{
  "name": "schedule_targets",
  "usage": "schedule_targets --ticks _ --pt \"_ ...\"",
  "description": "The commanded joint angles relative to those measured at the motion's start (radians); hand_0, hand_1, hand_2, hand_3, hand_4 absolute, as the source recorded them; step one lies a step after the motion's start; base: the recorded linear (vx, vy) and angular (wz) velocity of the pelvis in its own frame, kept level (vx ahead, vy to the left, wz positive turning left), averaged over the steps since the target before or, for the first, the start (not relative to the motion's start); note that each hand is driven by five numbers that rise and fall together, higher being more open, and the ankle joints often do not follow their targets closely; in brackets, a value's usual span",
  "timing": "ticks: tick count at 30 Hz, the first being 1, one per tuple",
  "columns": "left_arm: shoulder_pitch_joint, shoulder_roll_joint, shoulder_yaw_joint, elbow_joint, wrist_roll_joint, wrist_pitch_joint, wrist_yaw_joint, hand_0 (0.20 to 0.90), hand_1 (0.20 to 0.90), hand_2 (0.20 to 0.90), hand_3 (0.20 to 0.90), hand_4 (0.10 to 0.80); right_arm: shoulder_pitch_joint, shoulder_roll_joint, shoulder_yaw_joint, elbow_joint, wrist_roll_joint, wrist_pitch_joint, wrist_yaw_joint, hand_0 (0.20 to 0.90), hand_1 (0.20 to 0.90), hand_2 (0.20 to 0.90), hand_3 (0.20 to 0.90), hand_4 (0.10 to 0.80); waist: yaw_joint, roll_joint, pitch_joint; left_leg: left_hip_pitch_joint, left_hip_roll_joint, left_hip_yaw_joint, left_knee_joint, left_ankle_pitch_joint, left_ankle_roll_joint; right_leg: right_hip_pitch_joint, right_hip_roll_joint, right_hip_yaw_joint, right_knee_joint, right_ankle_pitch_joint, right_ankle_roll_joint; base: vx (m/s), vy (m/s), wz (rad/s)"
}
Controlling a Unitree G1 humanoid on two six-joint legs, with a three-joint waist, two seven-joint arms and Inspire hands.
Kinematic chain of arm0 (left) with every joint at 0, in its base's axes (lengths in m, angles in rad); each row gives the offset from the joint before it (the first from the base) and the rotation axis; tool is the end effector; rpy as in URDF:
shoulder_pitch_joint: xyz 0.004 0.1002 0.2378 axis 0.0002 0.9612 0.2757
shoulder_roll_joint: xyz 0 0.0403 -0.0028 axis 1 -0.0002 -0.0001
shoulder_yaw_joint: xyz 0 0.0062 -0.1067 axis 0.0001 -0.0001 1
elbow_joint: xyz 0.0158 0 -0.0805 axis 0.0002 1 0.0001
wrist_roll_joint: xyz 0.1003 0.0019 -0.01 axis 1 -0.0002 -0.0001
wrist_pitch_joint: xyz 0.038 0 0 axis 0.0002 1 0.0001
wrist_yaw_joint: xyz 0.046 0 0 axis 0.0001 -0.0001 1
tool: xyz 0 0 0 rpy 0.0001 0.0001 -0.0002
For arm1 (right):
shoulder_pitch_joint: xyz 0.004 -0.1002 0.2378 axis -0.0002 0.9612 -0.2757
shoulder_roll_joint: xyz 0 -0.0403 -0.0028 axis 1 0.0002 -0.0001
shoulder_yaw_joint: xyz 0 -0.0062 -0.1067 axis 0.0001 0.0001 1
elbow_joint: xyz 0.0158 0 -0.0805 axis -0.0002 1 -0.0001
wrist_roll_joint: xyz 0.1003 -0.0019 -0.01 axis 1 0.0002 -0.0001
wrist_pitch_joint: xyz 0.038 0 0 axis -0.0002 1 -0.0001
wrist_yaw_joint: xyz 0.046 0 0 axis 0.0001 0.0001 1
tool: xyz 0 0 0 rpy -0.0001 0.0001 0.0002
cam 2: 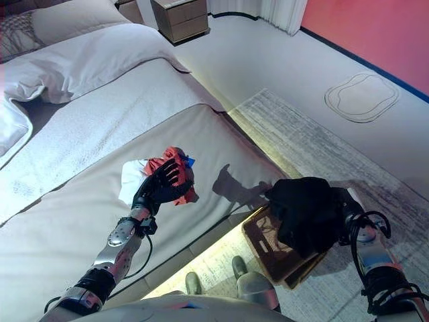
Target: Pick up the clothes from the bed and place them into the basket
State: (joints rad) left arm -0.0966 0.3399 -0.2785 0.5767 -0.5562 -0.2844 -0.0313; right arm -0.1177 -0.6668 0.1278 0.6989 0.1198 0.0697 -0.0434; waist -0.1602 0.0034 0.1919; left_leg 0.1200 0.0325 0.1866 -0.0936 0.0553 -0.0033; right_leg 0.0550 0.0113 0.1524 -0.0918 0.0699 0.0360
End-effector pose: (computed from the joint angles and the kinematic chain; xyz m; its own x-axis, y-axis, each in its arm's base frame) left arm 0.1974 0.2009 -0.0285 0.9664 -0.0567 -0.2509 0.0247 0.9914 -0.1287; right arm 0.1868 -0.3216 -0.0014 0.7873 -0.3627 -0.4986 0.0182 0.8220 -0.5692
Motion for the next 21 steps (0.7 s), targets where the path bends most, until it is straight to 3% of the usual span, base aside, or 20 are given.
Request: schedule_targets --ticks 1,9,21 --pt "-0.094 0.03 -0.027 -0.005 0.02 -0.063 -0.035 0.9 0.9 0.9 0.9 0.8 -0.173 -0.029 -0.02 0.036 0.027 -0.066 -0.057 0.3 0.3 0.3 0.2 0.1 0.039 -0.01 -0.042 -0.006 -0.027 -0.044 0.039 -0.148 0.016 -0.06 -0.023 -0.027 0.046 -0.008 0.045 0.011 -0.064 0.02" --pt "-0.117 0.039 -0.054 -0.005 0.001 -0.066 -0.056 0.9 0.9 0.9 0.9 0.8 -0.26 -0.012 0.031 0.117 0.028 -0.049 -0.091 0.3 0.3 0.3 0.2 0.1 0.049 0.023 0.001 -0.038 -0.039 -0.049 0.052 -0.15 0.017 -0.088 -0.035 -0.034 0.046 -0.004 0.048 -0.029 -0.034 0.01" --pt "-0.126 0.055 -0.069 -0.005 -0.009 -0.074 -0.066 0.9 0.9 0.9 0.9 0.8 -0.258 0.018 0.009 0.301 0.039 0.002 -0.155 0.3 0.3 0.3 0.2 0.1 0.056 0.048 0.011 -0.035 -0.04 -0.052 0.037 -0.146 0.016 -0.086 -0.042 -0.043 0.037 -0.005 0.052 -0.002 -0.006 0.04"
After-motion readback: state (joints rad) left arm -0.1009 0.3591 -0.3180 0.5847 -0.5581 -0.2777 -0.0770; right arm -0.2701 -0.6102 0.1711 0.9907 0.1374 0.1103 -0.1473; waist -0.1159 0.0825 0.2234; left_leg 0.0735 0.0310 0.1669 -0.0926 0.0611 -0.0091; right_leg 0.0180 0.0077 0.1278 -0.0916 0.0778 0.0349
